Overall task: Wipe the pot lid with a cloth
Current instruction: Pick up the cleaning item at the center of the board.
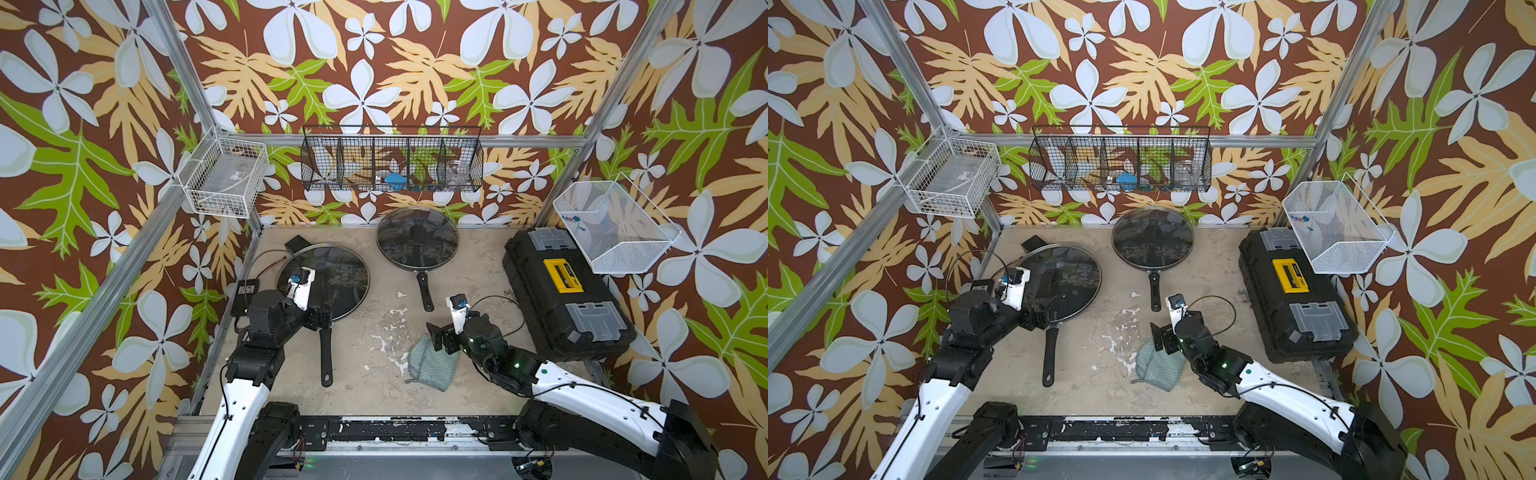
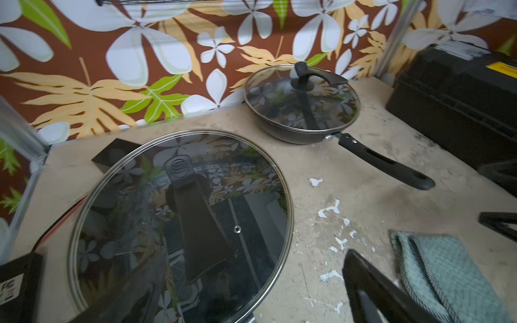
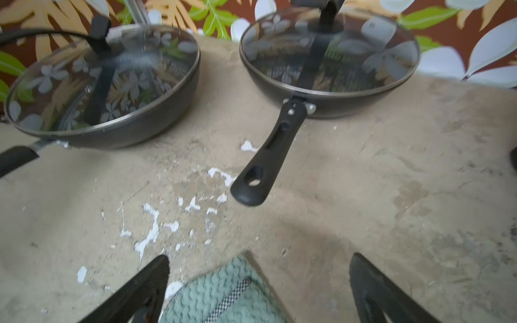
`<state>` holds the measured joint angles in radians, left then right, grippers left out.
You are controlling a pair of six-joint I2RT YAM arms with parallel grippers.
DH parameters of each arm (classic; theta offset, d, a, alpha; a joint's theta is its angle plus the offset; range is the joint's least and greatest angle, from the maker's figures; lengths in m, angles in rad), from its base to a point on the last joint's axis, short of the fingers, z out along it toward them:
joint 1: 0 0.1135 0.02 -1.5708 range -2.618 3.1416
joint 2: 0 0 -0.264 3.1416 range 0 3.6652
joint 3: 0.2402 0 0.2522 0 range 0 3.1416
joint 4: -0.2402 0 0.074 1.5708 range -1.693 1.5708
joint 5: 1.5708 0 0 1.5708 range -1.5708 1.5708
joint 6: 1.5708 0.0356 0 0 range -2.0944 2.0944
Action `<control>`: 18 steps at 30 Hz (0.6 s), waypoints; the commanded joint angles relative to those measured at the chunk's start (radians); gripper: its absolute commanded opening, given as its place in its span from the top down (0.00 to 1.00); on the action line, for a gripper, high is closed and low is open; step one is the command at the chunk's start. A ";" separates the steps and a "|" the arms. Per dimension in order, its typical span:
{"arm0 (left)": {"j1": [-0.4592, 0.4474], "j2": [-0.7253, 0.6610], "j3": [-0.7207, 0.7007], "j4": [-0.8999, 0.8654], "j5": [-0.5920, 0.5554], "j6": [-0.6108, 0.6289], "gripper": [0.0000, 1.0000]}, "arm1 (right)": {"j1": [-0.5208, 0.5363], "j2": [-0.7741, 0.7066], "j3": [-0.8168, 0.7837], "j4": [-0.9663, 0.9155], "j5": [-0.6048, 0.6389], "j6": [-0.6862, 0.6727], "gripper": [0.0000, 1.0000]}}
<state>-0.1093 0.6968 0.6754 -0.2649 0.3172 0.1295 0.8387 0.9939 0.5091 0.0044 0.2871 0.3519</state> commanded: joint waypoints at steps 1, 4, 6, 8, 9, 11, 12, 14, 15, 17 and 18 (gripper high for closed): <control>-0.003 -0.011 -0.002 -0.001 0.147 0.109 0.00 | 0.010 0.051 0.017 -0.126 -0.097 0.111 0.00; -0.006 -0.016 -0.012 -0.009 0.179 0.151 0.00 | 0.016 0.122 0.037 -0.160 -0.187 0.128 0.01; -0.008 -0.014 -0.024 -0.005 0.189 0.172 0.00 | 0.036 0.172 0.049 -0.180 -0.187 0.129 0.02; -0.008 -0.011 -0.028 0.001 0.173 0.170 0.00 | 0.047 0.224 0.069 -0.202 -0.186 0.123 0.04; -0.008 -0.010 -0.031 0.009 0.160 0.162 0.00 | 0.055 0.254 0.086 -0.220 -0.176 0.124 0.04; -0.009 -0.010 -0.037 0.022 0.150 0.148 0.00 | 0.076 0.308 0.106 -0.236 -0.151 0.123 0.03; -0.008 -0.011 -0.039 0.028 0.149 0.142 0.00 | 0.081 0.331 0.113 -0.240 -0.149 0.129 0.03; -0.009 -0.010 -0.042 0.033 0.144 0.136 0.00 | 0.085 0.368 0.125 -0.251 -0.154 0.144 0.04; -0.007 -0.010 -0.042 0.033 0.141 0.136 0.00 | 0.088 0.384 0.133 -0.260 -0.151 0.154 0.05; -0.008 -0.011 -0.043 0.032 0.132 0.134 0.00 | 0.095 0.394 0.145 -0.279 -0.145 0.166 0.12; -0.008 -0.011 -0.044 0.032 0.128 0.133 0.00 | 0.096 0.393 0.146 -0.288 -0.144 0.176 0.15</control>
<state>-0.1169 0.6865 0.6334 -0.2550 0.4553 0.2634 0.9295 1.3830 0.6437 -0.2382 0.1307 0.4942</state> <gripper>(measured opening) 0.998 0.872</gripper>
